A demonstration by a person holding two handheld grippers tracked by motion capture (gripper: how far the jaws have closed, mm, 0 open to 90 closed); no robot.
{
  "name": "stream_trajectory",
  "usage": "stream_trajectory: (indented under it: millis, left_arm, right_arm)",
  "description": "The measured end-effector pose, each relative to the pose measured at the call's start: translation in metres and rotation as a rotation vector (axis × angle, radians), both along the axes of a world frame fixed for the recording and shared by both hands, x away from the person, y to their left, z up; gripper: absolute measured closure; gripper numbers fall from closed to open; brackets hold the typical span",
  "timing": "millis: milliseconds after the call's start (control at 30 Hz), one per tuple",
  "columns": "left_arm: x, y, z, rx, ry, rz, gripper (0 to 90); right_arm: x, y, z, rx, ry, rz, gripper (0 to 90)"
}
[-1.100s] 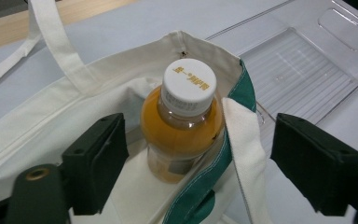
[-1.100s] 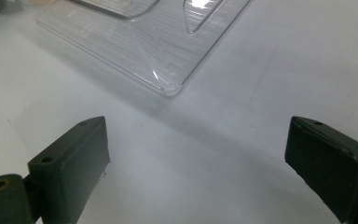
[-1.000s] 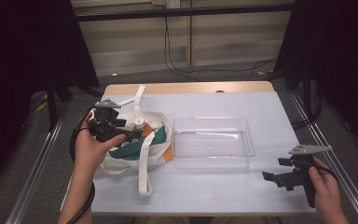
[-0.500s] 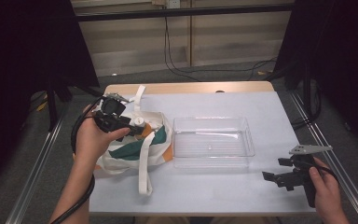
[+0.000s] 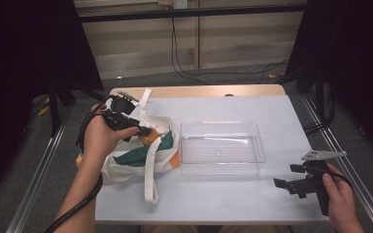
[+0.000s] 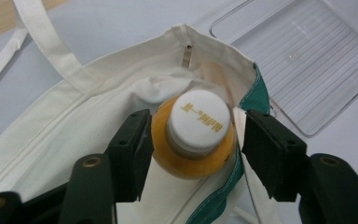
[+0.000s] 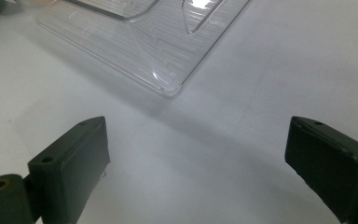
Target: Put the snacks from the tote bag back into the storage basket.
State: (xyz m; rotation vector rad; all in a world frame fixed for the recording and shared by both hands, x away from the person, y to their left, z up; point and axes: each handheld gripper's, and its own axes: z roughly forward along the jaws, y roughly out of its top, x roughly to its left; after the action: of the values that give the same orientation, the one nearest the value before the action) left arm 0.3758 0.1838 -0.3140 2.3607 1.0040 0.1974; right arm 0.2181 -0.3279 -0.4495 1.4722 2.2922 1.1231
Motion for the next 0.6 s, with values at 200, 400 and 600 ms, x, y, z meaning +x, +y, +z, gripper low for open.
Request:
stream_trajectory:
  millis: [200, 400, 600]
  left_arm:
    - [0.006, -0.003, -0.001, 0.021, 0.024, -0.005, 46.3]
    - [0.012, -0.007, -0.002, 0.042, 0.063, 0.003, 48.3]
    - [0.015, -0.012, -0.003, 0.079, 0.091, -0.013, 51.9]
  right_arm:
    - [0.000, 0.000, 0.000, 0.000, 0.004, -0.005, 6.3]
    - [0.000, 0.000, 0.000, 0.000, 0.001, -0.005, 6.3]
    - [0.000, -0.001, 0.000, 0.001, 0.001, -0.008, 6.3]
